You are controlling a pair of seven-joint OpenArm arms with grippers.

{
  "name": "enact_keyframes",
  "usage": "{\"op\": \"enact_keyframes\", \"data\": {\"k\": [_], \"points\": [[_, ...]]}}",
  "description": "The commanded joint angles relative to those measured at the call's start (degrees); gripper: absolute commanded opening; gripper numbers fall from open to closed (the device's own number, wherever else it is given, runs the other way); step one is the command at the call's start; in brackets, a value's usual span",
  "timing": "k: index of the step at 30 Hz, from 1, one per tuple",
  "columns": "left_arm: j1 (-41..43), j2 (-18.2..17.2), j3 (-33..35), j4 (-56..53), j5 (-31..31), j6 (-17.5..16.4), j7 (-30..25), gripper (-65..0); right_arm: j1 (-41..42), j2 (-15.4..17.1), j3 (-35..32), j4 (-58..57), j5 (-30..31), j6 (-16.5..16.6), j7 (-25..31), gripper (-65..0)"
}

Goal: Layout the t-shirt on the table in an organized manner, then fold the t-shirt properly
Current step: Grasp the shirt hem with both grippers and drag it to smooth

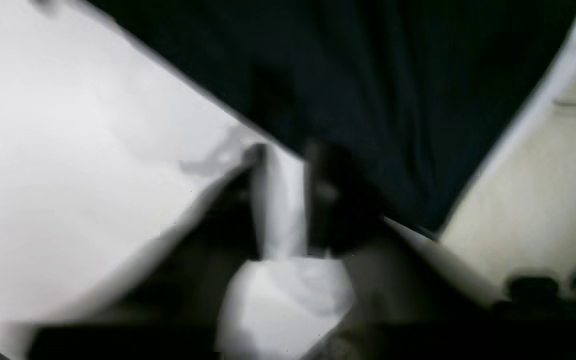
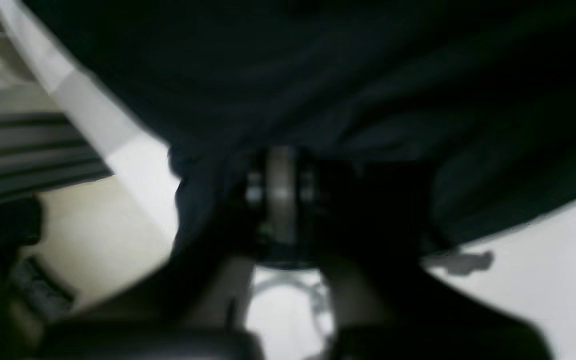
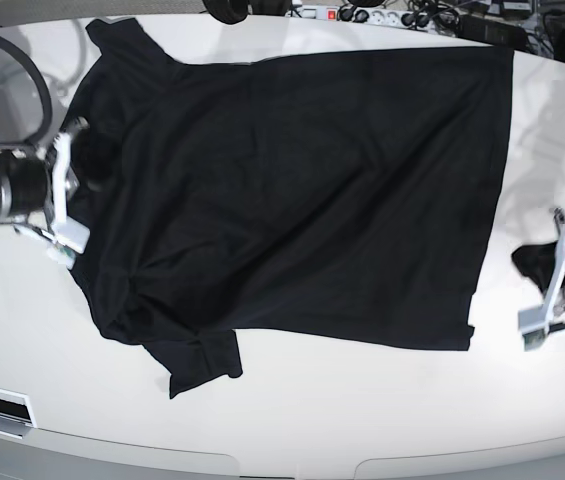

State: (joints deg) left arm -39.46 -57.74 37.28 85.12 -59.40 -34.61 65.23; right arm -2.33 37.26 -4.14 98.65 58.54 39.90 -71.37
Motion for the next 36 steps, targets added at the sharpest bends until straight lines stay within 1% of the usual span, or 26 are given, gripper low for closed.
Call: {"op": "enact_keyframes", "data": {"k": [1, 3, 5, 7, 9, 11, 13, 16, 19, 21, 24, 25, 27, 29, 31, 33, 36], "points": [[-0.79, 0.46, -1.73, -1.44, 1.31, 1.25, -1.92, -65.0, 1.79, 0.44, 0.57, 0.66, -1.36, 0.1, 2.1, -65.0], [-0.33, 3.98, -3.26, -5.9, 4.5, 2.1, -5.16, -65.0, 3.17, -0.92, 0.55, 0.59, -7.23, 0.1, 6.58, -65.0], [-0.39, 7.65, -3.63, -11.37, 7.61, 2.34, -7.78, -65.0, 3.45, -2.01, 0.55, 0.57, -14.86, 0.1, 13.07, -65.0], [-0.39, 11.23, -3.65, -17.22, 11.21, 2.23, -10.69, -65.0, 3.43, -3.37, 0.55, 0.35, -22.91, -2.25, 18.64, -65.0], [-0.39, 14.93, -3.65, -23.26, 15.28, 1.95, -13.62, -65.0, 3.58, -4.92, 0.55, -1.27, -28.85, -5.22, 22.08, -65.0], [-0.39, 18.27, -3.65, -28.65, 18.47, 1.31, -15.85, -65.0, 3.96, -6.47, 0.55, -4.37, -32.15, -6.8, 24.65, -65.0], [-0.35, 21.09, -3.65, -33.14, 20.44, 0.66, -17.42, -65.0, 4.26, -8.07, 0.55, -8.68, -33.81, -6.93, 27.06, -65.0], [0.2, 24.48, -3.65, -38.42, 21.11, -0.17, -18.71, -65.0, 5.49, -10.71, 0.55, -16.13, -36.28, -5.68, 29.38, -65.0], [2.38, 26.8, -3.65, -40.68, 25.46, -0.74, -20.7, -65.0, 7.1, -12.87, 0.55, -23.78, -36.37, -2.86, 29.81, -65.0], [4.57, 27.43, -3.65, -40.7, 28.85, -0.7, -22.16, -65.0, 8.07, -13.62, 0.55, -28.06, -36.39, -1.81, 29.79, -65.0], [7.8, 27.23, -3.65, -40.7, 32.94, -0.24, -23.43, -65.0, 8.17, -13.49, 0.55, -30.88, -38.49, -2.36, 29.49, -65.0], [8.61, 27.06, -3.65, -40.65, 34.47, 0.26, -23.21, -65.0, 7.98, -13.38, 0.55, -31.1, -39.67, -3.34, 28.41, -65.0], [9.55, 26.38, -3.65, -40.61, 35.89, 1.38, -22.29, -65.0, 7.89, -13.25, 0.55, -31.1, -40.61, -6.82, 24.24, -65.0], [9.49, 25.38, -3.65, -40.46, 34.18, 2.6, -19.45, -65.0, 7.91, -13.27, 0.55, -30.99, -40.57, -9.97, 19.37, -65.0], [9.09, 23.87, -3.65, -39.26, 31.95, 3.02, -15.34, -65.0, 7.87, -13.25, 0.55, -30.8, -40.59, -11.67, 15.15, -65.0], [8.96, 21.66, -3.65, -37.09, 30.32, 2.97, -12.39, -65.0, 7.89, -13.25, 0.55, -30.8, -40.68, -13.55, 10.91, -65.0], [8.96, 17.64, -3.65, -33.97, 27.34, 2.99, -11.58, -65.0, 7.87, -13.27, 0.55, -30.8, -43.28, -16.52, 6.38, -65.0]]}}
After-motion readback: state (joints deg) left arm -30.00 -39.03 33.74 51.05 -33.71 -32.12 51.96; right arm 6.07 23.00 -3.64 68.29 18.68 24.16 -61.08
